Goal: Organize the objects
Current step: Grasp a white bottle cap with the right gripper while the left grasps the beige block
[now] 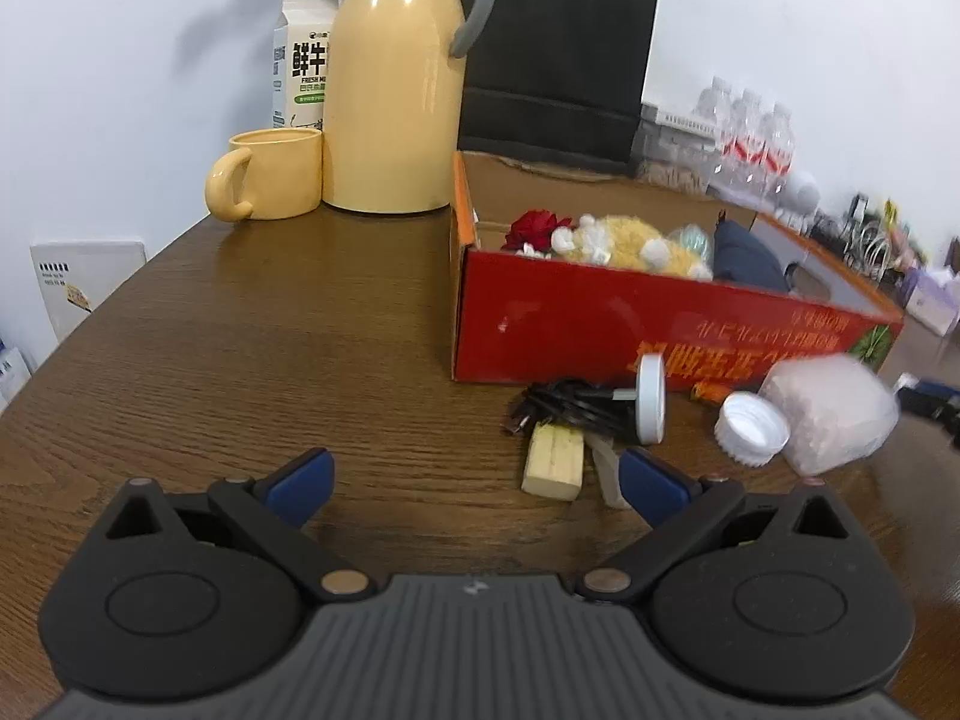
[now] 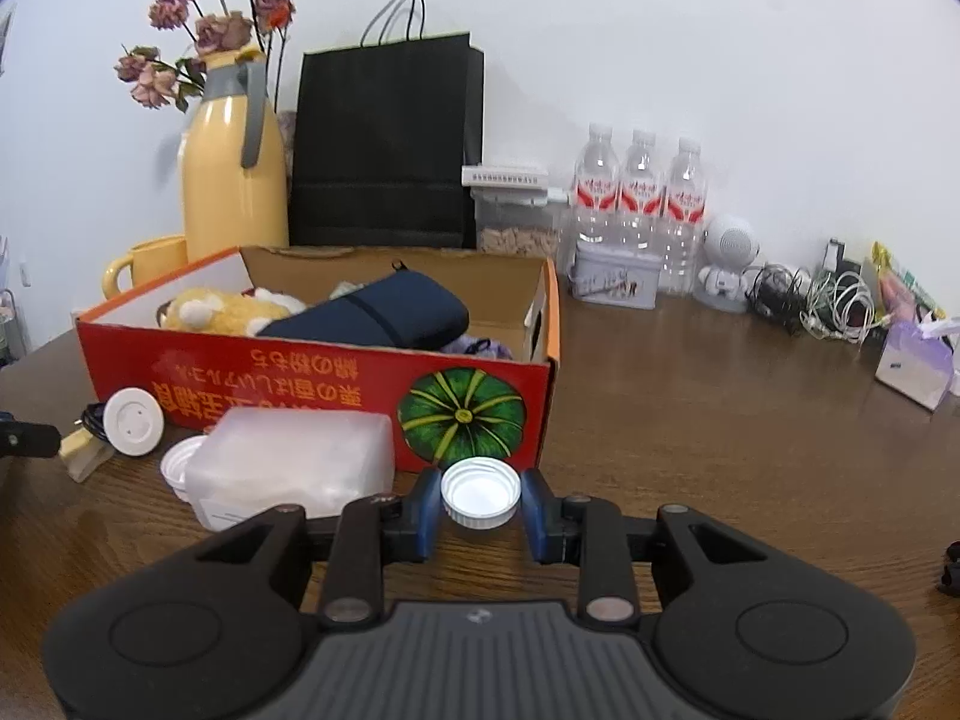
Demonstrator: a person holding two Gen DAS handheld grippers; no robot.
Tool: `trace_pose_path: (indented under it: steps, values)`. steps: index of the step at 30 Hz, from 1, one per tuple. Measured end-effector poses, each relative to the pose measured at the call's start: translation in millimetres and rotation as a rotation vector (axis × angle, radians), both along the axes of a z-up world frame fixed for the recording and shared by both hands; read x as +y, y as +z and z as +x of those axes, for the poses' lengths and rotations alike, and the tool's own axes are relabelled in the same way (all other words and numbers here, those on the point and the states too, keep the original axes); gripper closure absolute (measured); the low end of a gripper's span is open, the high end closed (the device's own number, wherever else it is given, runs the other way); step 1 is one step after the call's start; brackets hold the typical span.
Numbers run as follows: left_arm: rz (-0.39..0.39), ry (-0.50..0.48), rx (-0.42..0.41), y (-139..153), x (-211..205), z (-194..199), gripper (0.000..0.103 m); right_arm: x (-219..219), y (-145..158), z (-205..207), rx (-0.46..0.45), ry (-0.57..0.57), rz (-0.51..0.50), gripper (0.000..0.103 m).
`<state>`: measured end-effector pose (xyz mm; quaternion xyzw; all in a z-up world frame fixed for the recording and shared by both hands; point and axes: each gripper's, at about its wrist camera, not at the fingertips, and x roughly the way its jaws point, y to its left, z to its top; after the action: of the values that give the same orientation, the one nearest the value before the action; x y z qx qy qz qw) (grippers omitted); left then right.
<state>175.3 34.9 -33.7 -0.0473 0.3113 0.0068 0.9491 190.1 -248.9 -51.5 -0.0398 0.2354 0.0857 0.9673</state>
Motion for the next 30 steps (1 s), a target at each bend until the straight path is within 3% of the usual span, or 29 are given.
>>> trace_pose_path:
  steps: [4, 13, 16, 18, 20, 30]
  values:
    - [-0.001, -0.009, 0.005, -1.1, -1.0, 0.9, 0.001, 4.4, 3.0, -10.6, -0.040, 0.005, 0.001, 0.076]
    - [0.035, -0.023, 0.022, -2.6, -12.5, 13.2, 0.019, 19.6, 6.3, -25.3, -0.071, 0.062, 0.014, 0.076]
    - [0.064, -0.043, 0.017, -2.2, -22.3, 16.6, 0.036, 25.6, 6.4, -28.1, -0.072, 0.082, 0.015, 0.076]
    - [0.062, -0.066, 0.007, -1.6, -27.7, 15.3, 0.053, 29.6, 6.3, -29.6, -0.072, 0.093, 0.016, 0.076]
    - [0.052, -0.102, -0.001, -1.3, -32.4, 12.4, 0.078, 32.4, 6.6, -30.3, -0.072, 0.101, 0.017, 0.076]
    - [0.021, -0.096, -0.017, -0.3, -31.3, 3.3, 0.080, 33.8, 6.7, -32.1, -0.077, 0.106, 0.025, 0.076]
